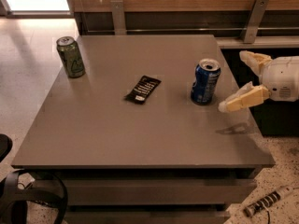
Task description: Move pepsi can near green can
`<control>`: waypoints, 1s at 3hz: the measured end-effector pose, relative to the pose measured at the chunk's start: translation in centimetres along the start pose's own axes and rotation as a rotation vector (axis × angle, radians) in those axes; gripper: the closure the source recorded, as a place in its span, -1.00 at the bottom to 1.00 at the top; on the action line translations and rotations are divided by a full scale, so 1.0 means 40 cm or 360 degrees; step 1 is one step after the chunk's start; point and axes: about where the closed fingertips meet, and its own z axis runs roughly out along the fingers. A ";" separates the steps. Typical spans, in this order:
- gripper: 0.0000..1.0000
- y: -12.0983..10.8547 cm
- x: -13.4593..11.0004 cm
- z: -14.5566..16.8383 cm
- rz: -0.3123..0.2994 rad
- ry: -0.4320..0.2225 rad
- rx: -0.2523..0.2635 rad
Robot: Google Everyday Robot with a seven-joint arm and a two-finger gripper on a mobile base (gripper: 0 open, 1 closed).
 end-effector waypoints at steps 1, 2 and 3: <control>-1.00 -0.004 -0.002 0.032 0.0006 -0.0089 -0.0003; -1.00 -0.010 -0.006 0.090 0.0019 -0.0243 -0.0039; -0.97 -0.010 -0.005 0.132 0.0051 -0.0346 -0.0068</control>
Offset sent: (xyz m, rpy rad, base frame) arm 0.0333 0.0325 -0.0172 0.2073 -0.0823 0.0675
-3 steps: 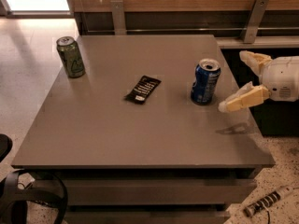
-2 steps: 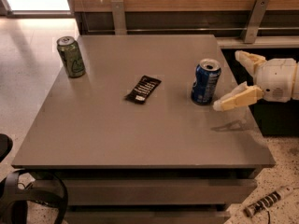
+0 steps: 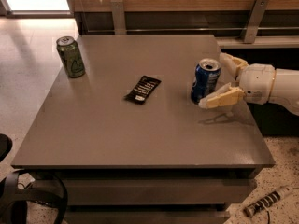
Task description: Move pepsi can near green can
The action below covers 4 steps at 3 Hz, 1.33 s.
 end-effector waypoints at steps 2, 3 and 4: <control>0.10 0.006 0.012 0.031 0.0039 -0.0092 -0.0019; 0.56 0.008 0.010 0.036 0.0038 -0.0094 -0.0024; 1.00 0.008 0.001 0.048 0.0037 -0.0095 -0.0030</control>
Offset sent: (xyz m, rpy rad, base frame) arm 0.0036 0.0062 -0.0073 0.0570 -0.0027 0.0079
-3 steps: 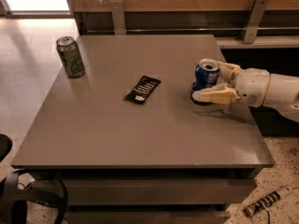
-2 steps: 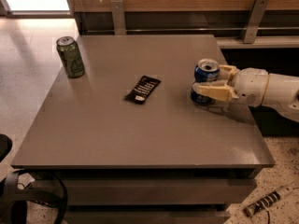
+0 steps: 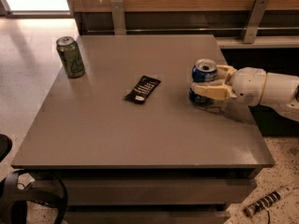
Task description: Move pepsi can near green can
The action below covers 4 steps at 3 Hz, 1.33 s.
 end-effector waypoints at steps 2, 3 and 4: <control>1.00 -0.043 -0.141 0.137 -0.0003 -0.0015 0.0019; 1.00 -0.004 -0.243 0.292 -0.0013 -0.0015 -0.0022; 1.00 0.037 -0.288 0.409 -0.0040 0.0019 -0.0058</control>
Offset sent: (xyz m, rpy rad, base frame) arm 0.0667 0.0974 0.0954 0.0221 -0.0211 -0.0111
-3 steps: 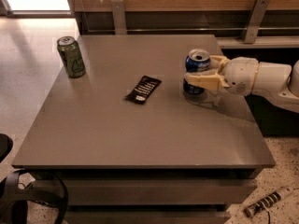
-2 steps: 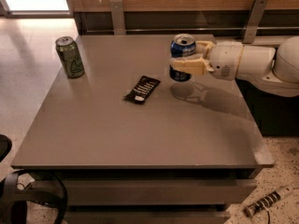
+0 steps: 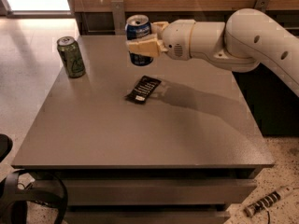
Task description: Move pepsi can near green can
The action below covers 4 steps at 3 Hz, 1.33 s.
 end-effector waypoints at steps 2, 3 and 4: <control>1.00 0.065 -0.002 0.254 0.0015 -0.0076 -0.0193; 1.00 0.082 0.033 0.341 -0.0013 -0.0047 -0.0217; 1.00 0.077 0.071 0.391 -0.0030 -0.0028 -0.0212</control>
Offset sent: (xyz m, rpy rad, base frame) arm 0.0370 0.1587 -0.0423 0.0700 0.0245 0.2055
